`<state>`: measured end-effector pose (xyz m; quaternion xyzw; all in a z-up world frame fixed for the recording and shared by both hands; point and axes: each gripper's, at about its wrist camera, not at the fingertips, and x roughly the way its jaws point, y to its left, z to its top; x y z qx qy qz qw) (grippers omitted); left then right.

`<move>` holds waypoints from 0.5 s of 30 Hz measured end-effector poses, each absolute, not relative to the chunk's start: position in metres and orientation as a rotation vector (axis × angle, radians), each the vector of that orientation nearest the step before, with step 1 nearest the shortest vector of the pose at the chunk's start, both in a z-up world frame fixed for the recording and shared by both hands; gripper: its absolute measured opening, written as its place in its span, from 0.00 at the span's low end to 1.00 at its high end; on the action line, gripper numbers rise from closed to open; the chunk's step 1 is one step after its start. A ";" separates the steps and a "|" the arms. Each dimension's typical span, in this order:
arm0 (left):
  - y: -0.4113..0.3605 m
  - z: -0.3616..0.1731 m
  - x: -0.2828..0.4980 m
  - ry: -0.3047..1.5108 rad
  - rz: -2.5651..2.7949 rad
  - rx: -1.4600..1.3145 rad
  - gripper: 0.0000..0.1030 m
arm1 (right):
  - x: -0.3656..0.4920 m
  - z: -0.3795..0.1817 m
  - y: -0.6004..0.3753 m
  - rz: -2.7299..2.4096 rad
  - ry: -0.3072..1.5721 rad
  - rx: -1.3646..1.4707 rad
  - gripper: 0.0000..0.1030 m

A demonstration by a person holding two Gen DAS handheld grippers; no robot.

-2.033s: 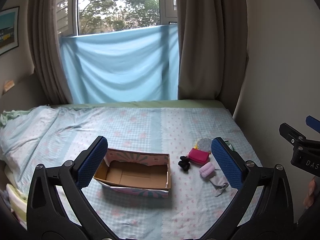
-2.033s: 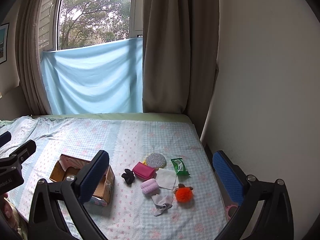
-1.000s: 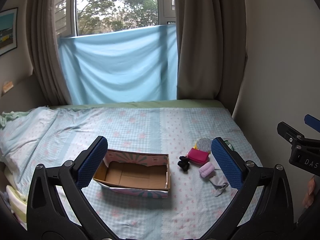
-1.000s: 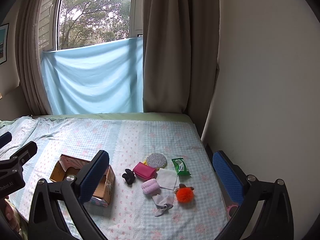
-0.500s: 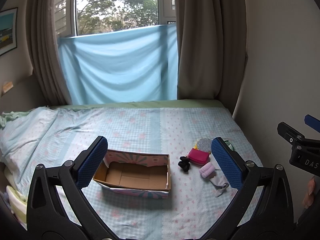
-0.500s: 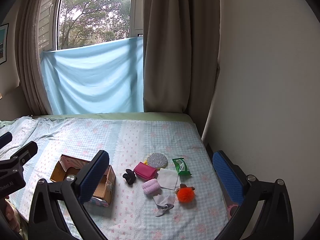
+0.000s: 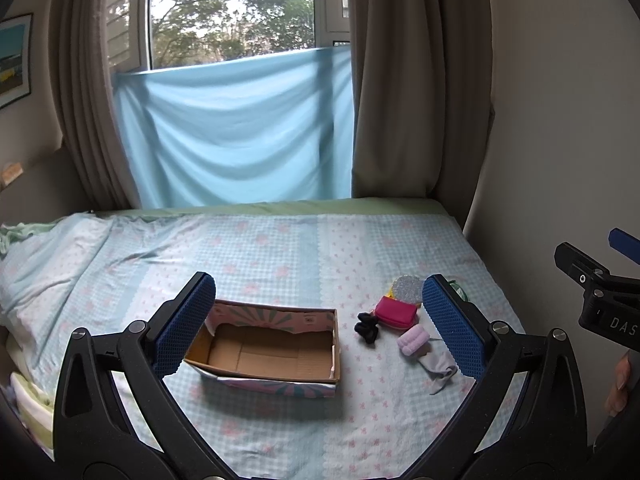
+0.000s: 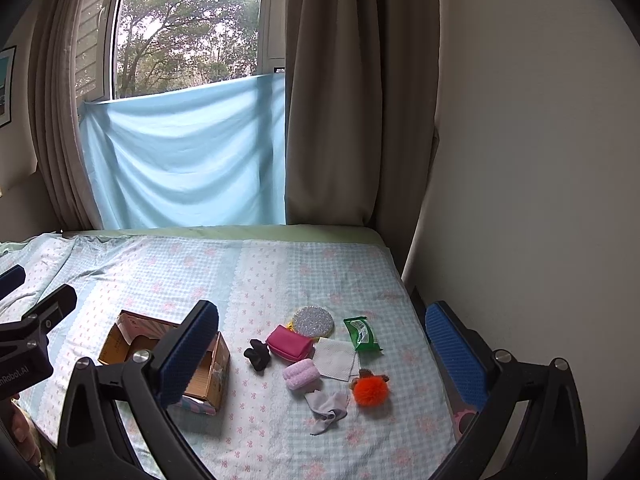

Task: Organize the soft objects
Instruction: 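Grasp the black sock with the left tool while the right tool grasps the green wipes pack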

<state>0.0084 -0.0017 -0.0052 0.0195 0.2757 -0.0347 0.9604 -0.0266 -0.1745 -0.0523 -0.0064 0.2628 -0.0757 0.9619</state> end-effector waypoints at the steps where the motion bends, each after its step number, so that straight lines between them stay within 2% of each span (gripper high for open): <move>1: -0.002 -0.006 0.010 0.561 -0.071 0.038 0.99 | -0.026 -0.052 -0.175 -0.154 0.533 -0.014 1.00; 10: -0.007 -0.013 0.025 0.586 -0.080 0.036 0.99 | -0.011 -0.055 -0.179 -0.156 0.554 0.001 1.00; 15: -0.019 -0.030 0.057 0.662 -0.097 0.015 0.99 | 0.014 -0.067 -0.194 -0.174 0.608 0.003 1.00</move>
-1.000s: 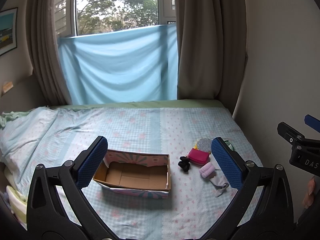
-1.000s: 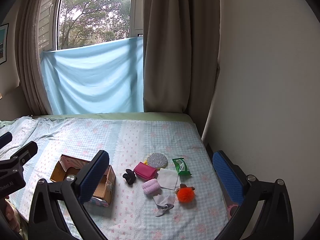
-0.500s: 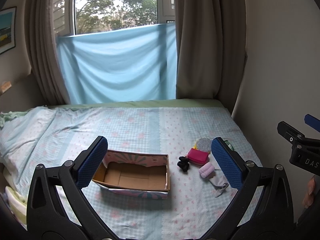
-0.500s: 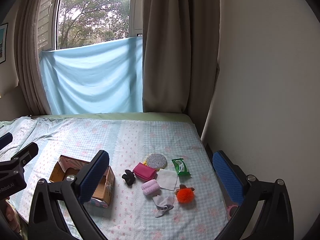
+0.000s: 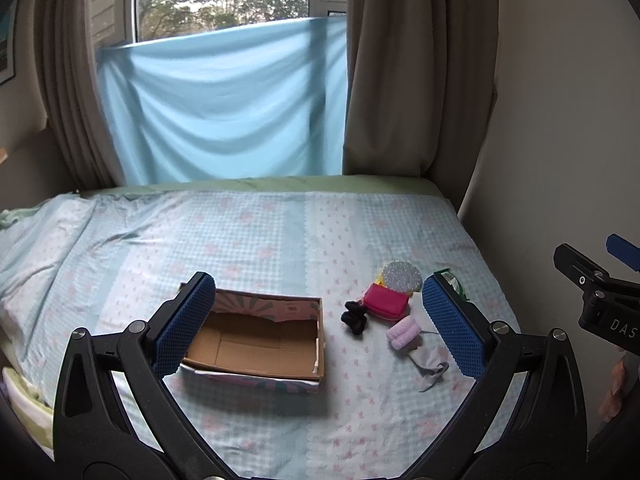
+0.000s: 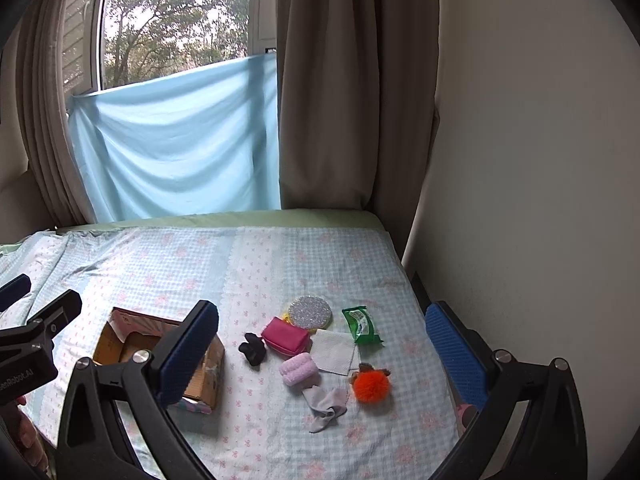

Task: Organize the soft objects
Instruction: 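Grasp the black sock with the left tool while the right tool grasps the green wipes pack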

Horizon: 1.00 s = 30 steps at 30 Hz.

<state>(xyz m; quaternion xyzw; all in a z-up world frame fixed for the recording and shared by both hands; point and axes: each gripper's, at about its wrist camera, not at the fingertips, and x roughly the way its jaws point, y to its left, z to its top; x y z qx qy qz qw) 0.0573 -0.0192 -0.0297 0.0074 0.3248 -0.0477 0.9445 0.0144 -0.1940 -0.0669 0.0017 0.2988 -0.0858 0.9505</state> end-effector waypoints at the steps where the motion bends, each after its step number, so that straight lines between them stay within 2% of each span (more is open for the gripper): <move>1: -0.023 -0.035 0.065 0.677 -0.098 0.013 0.99 | 0.023 -0.072 -0.199 -0.177 0.622 0.003 1.00; 7: -0.054 -0.092 0.116 0.800 -0.112 -0.033 0.99 | 0.070 -0.110 -0.232 -0.200 0.700 0.012 1.00; 20: -0.118 -0.256 0.207 1.014 0.044 -0.139 0.99 | 0.183 -0.226 -0.317 -0.190 0.888 0.021 1.00; 23: -0.132 -0.296 0.222 1.019 0.088 -0.097 0.96 | 0.206 -0.263 -0.333 -0.179 0.923 0.030 1.00; 25: -0.143 -0.324 0.232 1.032 0.109 -0.049 0.89 | 0.221 -0.286 -0.341 -0.173 0.944 0.022 1.00; 30: -0.158 -0.386 0.251 1.051 0.132 0.047 0.87 | 0.256 -0.346 -0.359 -0.139 0.994 0.004 1.00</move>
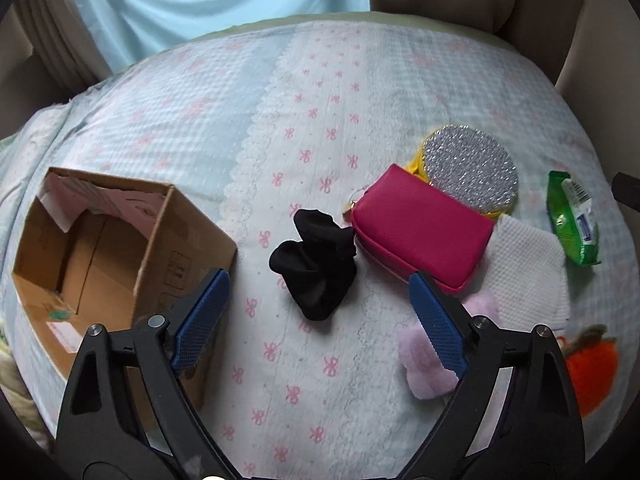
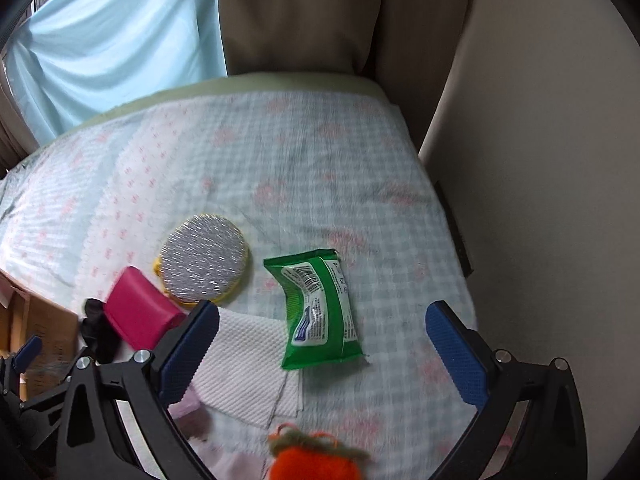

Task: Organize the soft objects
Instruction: 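Grasp the black sock with the left tool while the right tool grasps the green wipes pack, then carry the black sock and green wipes pack over the cardboard box with both tools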

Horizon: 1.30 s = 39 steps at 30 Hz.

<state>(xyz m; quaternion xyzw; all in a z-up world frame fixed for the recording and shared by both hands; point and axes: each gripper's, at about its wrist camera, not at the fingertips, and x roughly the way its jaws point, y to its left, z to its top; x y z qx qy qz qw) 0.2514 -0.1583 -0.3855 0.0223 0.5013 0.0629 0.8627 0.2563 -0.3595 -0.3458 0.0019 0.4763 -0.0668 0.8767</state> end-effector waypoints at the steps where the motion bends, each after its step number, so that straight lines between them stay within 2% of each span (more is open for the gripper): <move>1: -0.158 -0.395 0.255 1.054 0.139 0.056 0.87 | 0.261 -0.356 -0.363 -0.129 1.004 0.003 0.99; 5: -0.154 -0.424 0.266 1.053 0.161 0.076 0.86 | 0.284 -0.397 -0.370 -0.095 1.056 0.000 0.88; 8: -0.151 -0.439 0.274 1.059 0.164 0.088 0.76 | 0.295 -0.417 -0.374 -0.084 1.092 0.016 0.76; 9: -0.150 -0.443 0.276 1.065 0.161 0.087 0.71 | 0.298 -0.421 -0.376 -0.079 1.100 0.027 0.73; 11: -0.147 -0.450 0.280 1.079 0.149 0.078 0.61 | 0.301 -0.426 -0.377 -0.065 1.111 0.044 0.57; 13: -0.145 -0.453 0.283 1.089 0.132 0.065 0.44 | 0.302 -0.430 -0.377 -0.053 1.116 0.049 0.47; 14: -0.145 -0.453 0.285 1.089 0.116 0.057 0.40 | 0.302 -0.431 -0.376 -0.053 1.116 0.041 0.44; 15: -0.145 -0.453 0.286 1.093 0.100 0.053 0.28 | 0.301 -0.431 -0.375 -0.050 1.109 0.037 0.42; 16: -0.146 -0.452 0.288 1.097 0.085 0.051 0.20 | 0.300 -0.431 -0.374 -0.044 1.104 0.039 0.36; 19: -0.148 -0.450 0.289 1.105 0.064 0.045 0.16 | 0.298 -0.430 -0.373 -0.037 1.097 0.042 0.32; 28: -0.141 -0.428 0.281 1.073 0.046 0.008 0.15 | 0.294 -0.414 -0.376 -0.044 1.063 0.079 0.26; 34: -0.137 -0.392 0.272 1.024 0.034 -0.014 0.15 | 0.279 -0.372 -0.372 -0.051 1.002 0.088 0.26; 39: -0.126 -0.341 0.254 0.976 0.024 -0.053 0.15 | 0.257 -0.316 -0.352 -0.040 0.945 0.068 0.26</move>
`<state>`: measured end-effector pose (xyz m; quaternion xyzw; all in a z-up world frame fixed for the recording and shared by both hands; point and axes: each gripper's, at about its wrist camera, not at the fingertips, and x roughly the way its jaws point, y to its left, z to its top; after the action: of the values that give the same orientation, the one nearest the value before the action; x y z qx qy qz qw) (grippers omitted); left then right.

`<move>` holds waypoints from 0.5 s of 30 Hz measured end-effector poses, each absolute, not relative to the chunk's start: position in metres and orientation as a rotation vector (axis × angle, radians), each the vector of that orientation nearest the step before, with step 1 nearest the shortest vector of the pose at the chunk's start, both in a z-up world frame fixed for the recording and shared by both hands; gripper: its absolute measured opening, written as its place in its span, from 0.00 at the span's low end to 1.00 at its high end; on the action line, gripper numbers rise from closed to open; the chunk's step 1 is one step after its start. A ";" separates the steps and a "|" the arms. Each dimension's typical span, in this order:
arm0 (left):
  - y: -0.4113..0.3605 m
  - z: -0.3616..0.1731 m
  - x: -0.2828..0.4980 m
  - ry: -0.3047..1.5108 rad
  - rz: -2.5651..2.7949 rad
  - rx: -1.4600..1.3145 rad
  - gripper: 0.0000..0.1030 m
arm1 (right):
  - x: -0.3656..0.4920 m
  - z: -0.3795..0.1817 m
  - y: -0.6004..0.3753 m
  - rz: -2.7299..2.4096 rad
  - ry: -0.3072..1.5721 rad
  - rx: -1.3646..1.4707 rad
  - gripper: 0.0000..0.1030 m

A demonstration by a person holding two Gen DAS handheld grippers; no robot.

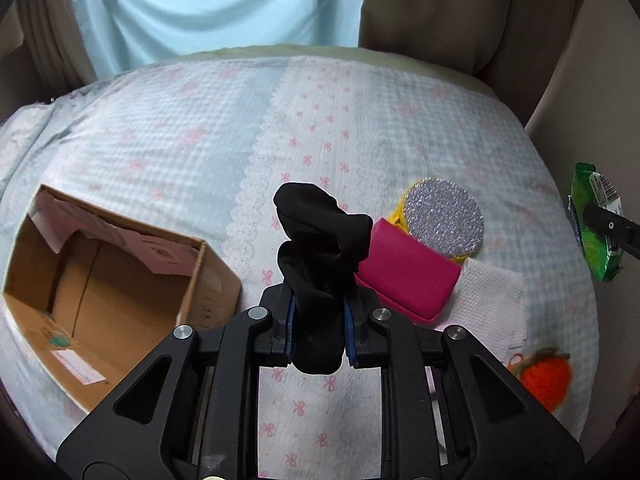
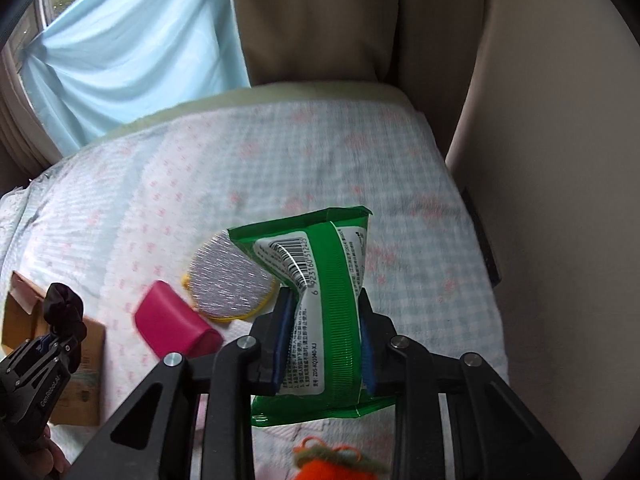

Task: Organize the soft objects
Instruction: 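Carry the black sock and green wipes pack over the cardboard box with both tools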

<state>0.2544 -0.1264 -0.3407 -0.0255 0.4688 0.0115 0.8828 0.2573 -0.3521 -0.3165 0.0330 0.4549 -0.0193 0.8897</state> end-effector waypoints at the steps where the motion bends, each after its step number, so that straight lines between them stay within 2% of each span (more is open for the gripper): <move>1: -0.123 -0.329 0.250 0.966 0.021 -0.061 0.15 | 0.251 -0.303 -0.347 -0.038 0.933 0.065 0.26; 10: -0.073 -0.219 0.212 0.938 -0.039 -0.090 0.15 | 0.195 -0.181 -0.277 -0.019 0.850 0.048 0.26; 15: -0.021 -0.180 0.195 0.934 -0.072 -0.068 0.15 | 0.166 -0.148 -0.216 0.002 0.835 0.055 0.26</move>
<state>0.1953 -0.0211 -0.1803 -0.0327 0.4500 -0.0345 0.8918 0.1656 -0.2165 -0.1482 0.0266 0.4054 0.0010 0.9138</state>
